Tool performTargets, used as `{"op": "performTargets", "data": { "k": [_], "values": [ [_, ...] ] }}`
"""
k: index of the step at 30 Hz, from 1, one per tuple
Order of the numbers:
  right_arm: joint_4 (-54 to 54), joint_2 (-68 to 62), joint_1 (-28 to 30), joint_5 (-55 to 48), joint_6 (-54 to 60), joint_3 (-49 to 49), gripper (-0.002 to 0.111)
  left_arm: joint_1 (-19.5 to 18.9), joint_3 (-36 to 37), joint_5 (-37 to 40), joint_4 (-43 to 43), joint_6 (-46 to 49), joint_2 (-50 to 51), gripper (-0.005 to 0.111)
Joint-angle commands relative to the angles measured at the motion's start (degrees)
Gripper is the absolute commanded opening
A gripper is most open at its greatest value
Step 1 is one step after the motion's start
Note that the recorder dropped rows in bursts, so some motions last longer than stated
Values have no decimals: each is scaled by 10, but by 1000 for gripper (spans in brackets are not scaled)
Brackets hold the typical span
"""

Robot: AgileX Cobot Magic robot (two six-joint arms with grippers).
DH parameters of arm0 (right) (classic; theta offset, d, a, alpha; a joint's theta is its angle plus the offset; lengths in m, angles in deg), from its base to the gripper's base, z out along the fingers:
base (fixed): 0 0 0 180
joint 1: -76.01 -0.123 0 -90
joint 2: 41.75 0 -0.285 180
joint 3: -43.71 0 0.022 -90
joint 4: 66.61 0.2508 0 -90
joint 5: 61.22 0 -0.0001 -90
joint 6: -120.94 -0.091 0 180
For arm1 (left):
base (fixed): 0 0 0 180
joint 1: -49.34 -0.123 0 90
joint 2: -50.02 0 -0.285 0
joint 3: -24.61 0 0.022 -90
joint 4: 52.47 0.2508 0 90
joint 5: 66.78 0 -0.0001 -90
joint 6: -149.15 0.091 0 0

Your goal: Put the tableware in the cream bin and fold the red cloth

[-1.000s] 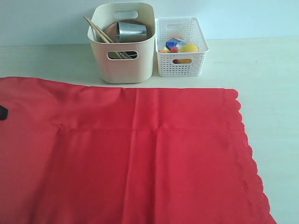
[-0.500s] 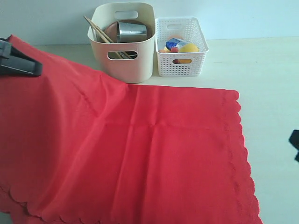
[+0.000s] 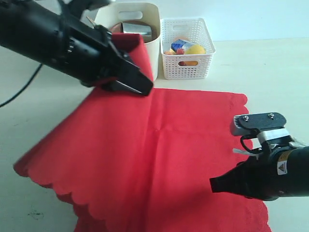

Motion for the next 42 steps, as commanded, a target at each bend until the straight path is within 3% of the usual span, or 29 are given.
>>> {"op": "performTargets", "data": {
  "k": [1, 5, 11, 15, 19, 22, 26, 29, 32, 37, 39, 42],
  "values": [
    [-33, 6, -2, -13, 9, -17, 0, 65, -58, -9, -2, -10, 67, 0],
    [-82, 82, 23, -70, -12, -17, 0, 97, -102, -32, 8, -10, 117, 0],
    [-250, 262, 88, -147, -210, -18, 0, 119, -150, -45, 9, -30, 177, 4],
    [-365, 406, 98, -171, -329, -18, 0, 139, -181, -45, 23, -45, 215, 26],
    [-414, 497, 98, -195, -372, -18, 0, 172, -226, -46, 9, -54, 252, 57],
    [-438, 526, 98, -219, -397, -18, 0, 196, -262, -37, 1, -54, 277, 73],
    [-442, 529, 98, -230, -403, -18, 0, 206, -306, 0, 15, -54, 298, 89],
    [-442, 528, 98, -231, -403, -18, 0, 189, -324, -5, 58, -66, 299, 95],
    [-442, 528, 98, -232, -403, -18, 0, 157, -341, 16, 78, -92, 297, 96],
    [-442, 528, 98, -232, -404, -18, 0, 73, -348, 136, 186, -136, 302, 95],
    [-442, 528, 98, -229, -404, -18, 0, 46, -320, 166, 242, -163, 318, 87],
    [-442, 528, 98, -220, -402, -18, 0, 37, -277, 169, 242, -153, 351, 45]
  ]
}}
